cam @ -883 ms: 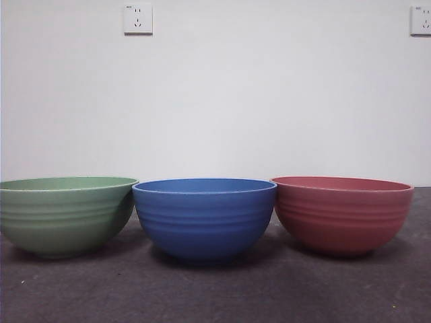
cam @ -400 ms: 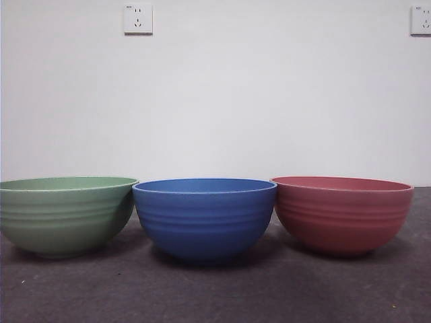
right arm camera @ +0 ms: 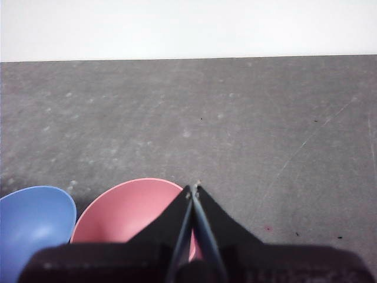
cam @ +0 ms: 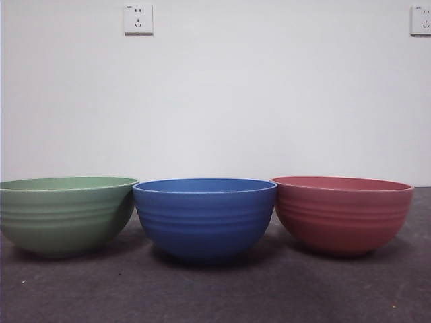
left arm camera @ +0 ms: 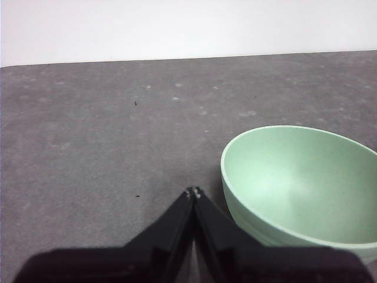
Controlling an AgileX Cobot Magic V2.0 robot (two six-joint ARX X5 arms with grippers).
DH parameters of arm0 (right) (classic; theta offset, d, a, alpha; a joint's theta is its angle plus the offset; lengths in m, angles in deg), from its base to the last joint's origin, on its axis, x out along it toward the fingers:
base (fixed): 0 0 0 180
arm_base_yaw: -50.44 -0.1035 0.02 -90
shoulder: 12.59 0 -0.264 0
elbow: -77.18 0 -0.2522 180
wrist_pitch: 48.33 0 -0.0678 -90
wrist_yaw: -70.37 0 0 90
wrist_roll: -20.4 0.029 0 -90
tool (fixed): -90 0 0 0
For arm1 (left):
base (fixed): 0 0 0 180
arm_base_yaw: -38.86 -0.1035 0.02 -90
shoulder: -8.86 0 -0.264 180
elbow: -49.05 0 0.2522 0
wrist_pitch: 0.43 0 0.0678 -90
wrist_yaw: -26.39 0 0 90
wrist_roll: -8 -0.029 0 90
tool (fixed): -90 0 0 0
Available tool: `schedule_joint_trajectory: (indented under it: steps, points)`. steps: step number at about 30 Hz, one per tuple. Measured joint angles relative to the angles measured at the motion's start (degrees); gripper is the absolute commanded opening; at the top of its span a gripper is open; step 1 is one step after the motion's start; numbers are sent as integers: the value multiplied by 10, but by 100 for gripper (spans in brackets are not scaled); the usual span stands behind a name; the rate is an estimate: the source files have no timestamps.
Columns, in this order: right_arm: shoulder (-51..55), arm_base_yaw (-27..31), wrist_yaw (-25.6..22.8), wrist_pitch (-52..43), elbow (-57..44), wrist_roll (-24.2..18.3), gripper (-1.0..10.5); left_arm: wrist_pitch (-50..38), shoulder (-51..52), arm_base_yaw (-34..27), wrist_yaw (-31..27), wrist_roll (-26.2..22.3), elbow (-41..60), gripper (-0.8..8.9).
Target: Pick up the green bowl on the top,put the green bowl on the left,pick up the red bowl in the middle,put the red bowl on the right
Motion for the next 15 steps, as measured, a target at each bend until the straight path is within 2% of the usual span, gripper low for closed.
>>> schedule_joint_trajectory:
  steps: [13, 15]
  points:
    - [0, 0, 0, 0, 0, -1, 2, 0, 0, 0, 0, 0, 0, -3]
    - [10, 0, -1, 3, -1, -12, 2, 0, 0, 0, 0, 0, 0, -3]
